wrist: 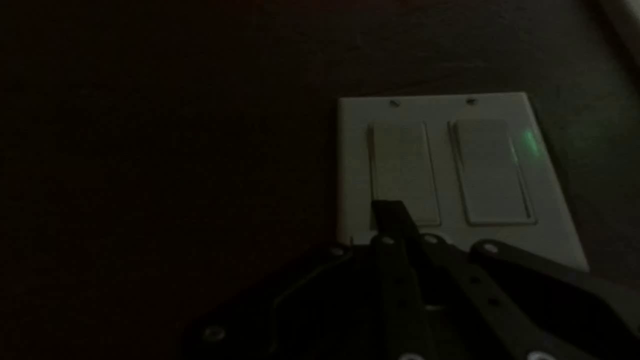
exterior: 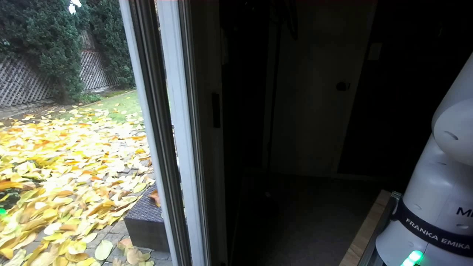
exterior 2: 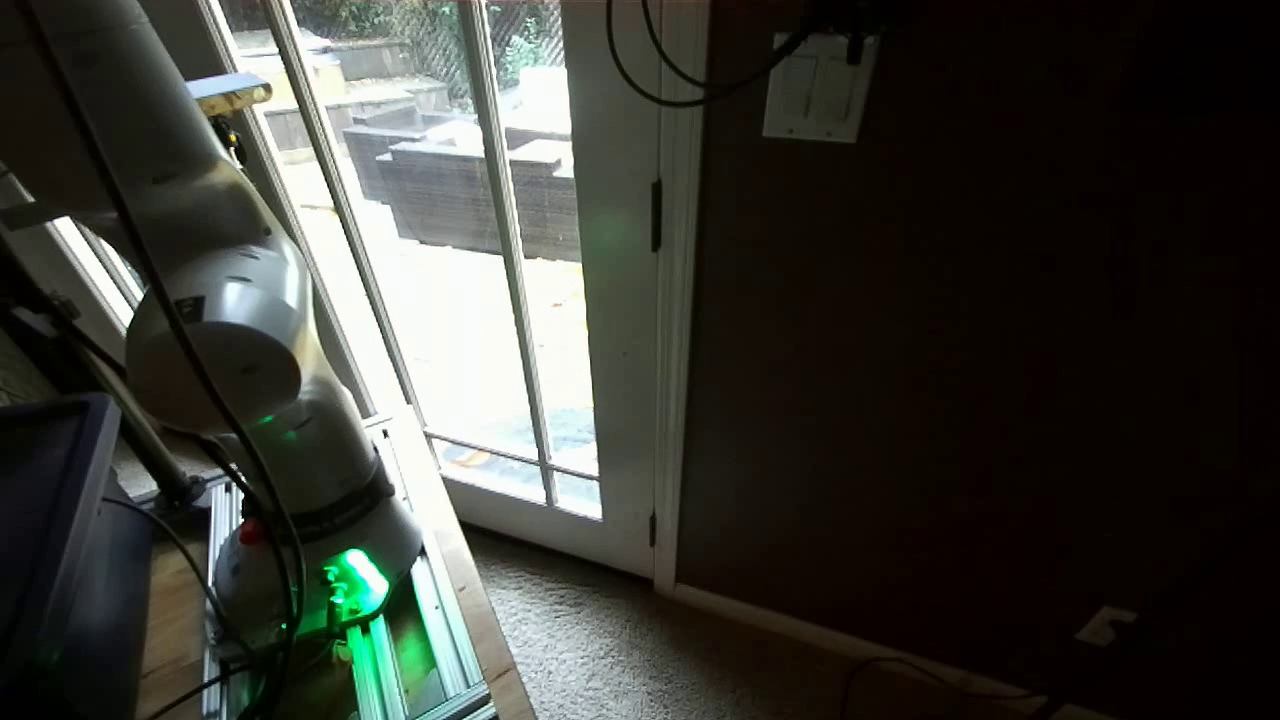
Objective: Turn off the light switch on the right.
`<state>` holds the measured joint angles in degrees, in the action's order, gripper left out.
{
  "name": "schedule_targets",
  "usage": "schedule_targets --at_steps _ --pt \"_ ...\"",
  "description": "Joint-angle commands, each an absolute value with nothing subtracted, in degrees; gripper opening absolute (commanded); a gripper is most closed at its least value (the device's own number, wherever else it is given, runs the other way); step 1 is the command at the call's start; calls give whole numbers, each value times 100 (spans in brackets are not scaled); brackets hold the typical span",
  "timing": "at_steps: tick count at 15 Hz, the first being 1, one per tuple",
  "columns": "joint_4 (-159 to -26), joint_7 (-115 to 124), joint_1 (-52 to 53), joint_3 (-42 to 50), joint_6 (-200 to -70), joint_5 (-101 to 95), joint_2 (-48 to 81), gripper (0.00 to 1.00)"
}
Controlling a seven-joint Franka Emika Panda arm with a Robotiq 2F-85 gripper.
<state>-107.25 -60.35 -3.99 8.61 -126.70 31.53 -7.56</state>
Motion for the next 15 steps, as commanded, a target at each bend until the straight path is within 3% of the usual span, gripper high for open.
schedule_targets --at_steps 1,11,12,15 --pt "-11250 -4982 -474 764 -13245 2387 -1523 27" --pt "-11737 -2194 -1101 1263 -11964 216 -2628 95" --pt "-11910 -2081 -1135 1361 -11812 247 -2713 99" --pt "-12648 -1684 -1382 1632 -11763 273 -2993 100"
